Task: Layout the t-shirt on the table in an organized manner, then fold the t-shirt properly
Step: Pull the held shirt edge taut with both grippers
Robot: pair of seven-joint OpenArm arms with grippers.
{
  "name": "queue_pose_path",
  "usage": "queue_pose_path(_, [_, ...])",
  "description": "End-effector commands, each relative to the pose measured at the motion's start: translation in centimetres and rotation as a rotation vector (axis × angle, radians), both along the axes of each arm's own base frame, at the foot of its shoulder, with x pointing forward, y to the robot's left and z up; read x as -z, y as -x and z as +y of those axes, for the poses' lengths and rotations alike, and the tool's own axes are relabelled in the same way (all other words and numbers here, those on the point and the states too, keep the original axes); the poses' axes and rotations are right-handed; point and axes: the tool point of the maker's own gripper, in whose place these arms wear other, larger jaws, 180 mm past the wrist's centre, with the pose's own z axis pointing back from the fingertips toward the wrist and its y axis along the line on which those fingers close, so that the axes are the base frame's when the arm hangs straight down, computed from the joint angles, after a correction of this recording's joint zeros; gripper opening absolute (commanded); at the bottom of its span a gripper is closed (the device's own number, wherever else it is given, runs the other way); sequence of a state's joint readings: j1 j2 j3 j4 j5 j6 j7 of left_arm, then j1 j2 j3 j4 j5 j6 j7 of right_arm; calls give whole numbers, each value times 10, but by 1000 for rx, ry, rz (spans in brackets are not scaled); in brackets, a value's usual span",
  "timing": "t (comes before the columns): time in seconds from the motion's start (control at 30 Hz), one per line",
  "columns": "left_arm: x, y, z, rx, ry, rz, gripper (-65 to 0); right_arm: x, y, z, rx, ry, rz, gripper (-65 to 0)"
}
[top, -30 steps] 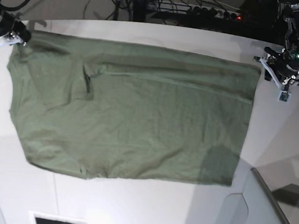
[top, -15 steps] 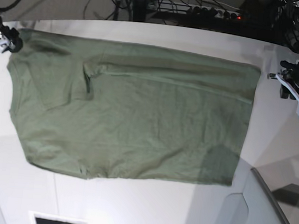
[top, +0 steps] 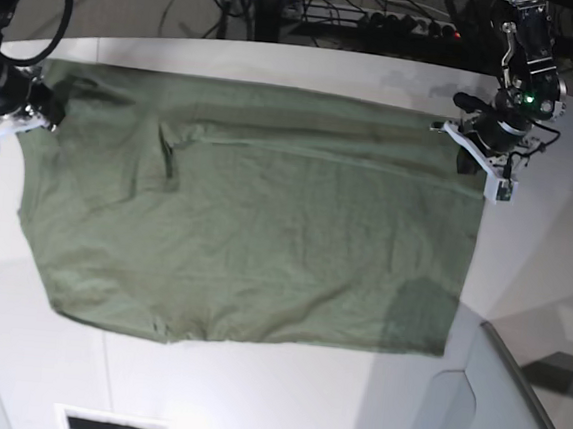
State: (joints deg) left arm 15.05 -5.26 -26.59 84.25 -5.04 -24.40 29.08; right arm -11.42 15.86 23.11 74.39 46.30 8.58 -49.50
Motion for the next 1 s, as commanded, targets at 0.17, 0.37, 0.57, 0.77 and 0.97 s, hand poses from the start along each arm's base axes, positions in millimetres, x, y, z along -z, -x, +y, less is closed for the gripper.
queue_pose_path(0.17, [25, 12, 11, -27, 33, 10, -650, 5, 5, -13, -12, 63, 25, -650])
queue_pose_path(0.37, [47, 37, 15, -56, 53, 56, -650, 17, 21, -6, -37, 97, 75, -650])
queue_pose_path(0.57, [42, 60, 21, -40, 19, 74, -650, 21, 38, -5, -41, 104, 99, -650])
queue_pose_path(0.77, [46, 81, 21, -38, 15, 109, -650, 10, 53, -5, -68, 136, 88, -650])
queue_pose_path(0.97, [41, 92, 23, -25, -4, 115, -650, 12, 67, -5, -74, 141, 109, -650])
